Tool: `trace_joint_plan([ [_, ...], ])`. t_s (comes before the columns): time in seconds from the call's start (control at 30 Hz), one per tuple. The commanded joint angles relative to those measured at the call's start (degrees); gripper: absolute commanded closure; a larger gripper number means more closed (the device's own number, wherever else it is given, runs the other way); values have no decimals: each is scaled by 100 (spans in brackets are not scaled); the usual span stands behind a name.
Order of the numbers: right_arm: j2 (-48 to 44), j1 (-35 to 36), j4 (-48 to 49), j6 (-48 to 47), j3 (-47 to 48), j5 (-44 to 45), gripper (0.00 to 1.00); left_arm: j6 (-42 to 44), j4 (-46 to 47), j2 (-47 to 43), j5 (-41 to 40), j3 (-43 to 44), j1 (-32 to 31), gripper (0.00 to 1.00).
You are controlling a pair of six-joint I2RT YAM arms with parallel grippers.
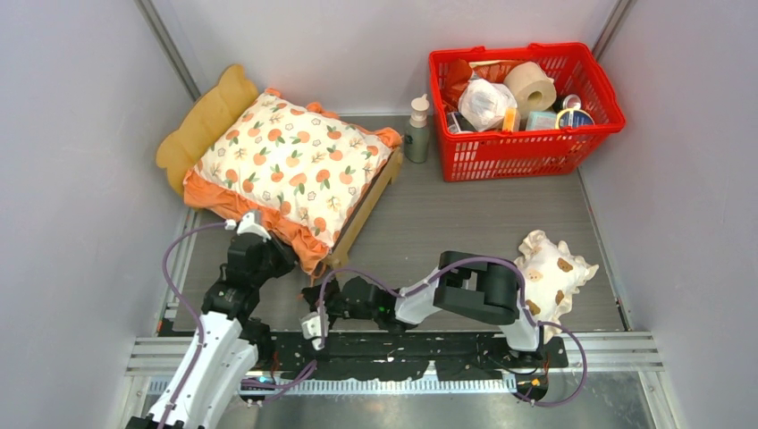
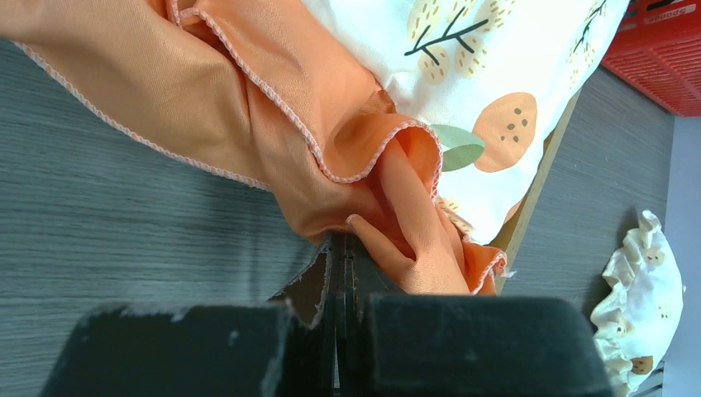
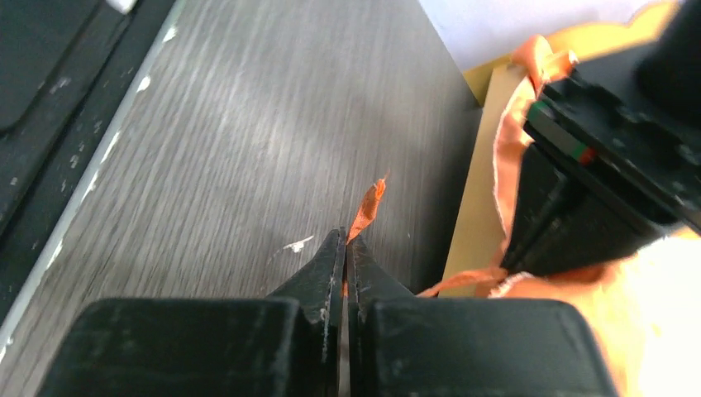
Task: Set up the pet bed
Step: Tie the ropes to the bed frame.
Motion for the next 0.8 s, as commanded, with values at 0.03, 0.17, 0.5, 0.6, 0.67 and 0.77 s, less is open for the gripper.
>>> trace_joint_plan([
  [0.03,-200,-54,1701,2511,-246,670,95,-49,-65,-110,-19,40,-10,100],
  [0.17,-203,-115,1939,3935,-315,1033,95,-82,-105,-130,4,69,-11,100],
  [0.5,-77,-202,2588,6984,-554,1723,95,-400,-690,-310,-351,140,-14,100],
  [0.6,-8,-204,2781,7369,-603,1858,95,-449,-1004,-341,-692,190,-14,100],
  [0.67,13,-202,2804,7607,-613,1903,95,-571,-1198,-406,-797,180,-14,100],
  [0.77,6,-198,2835,7856,-654,2004,95,-711,-1291,-518,-855,83,-15,100],
])
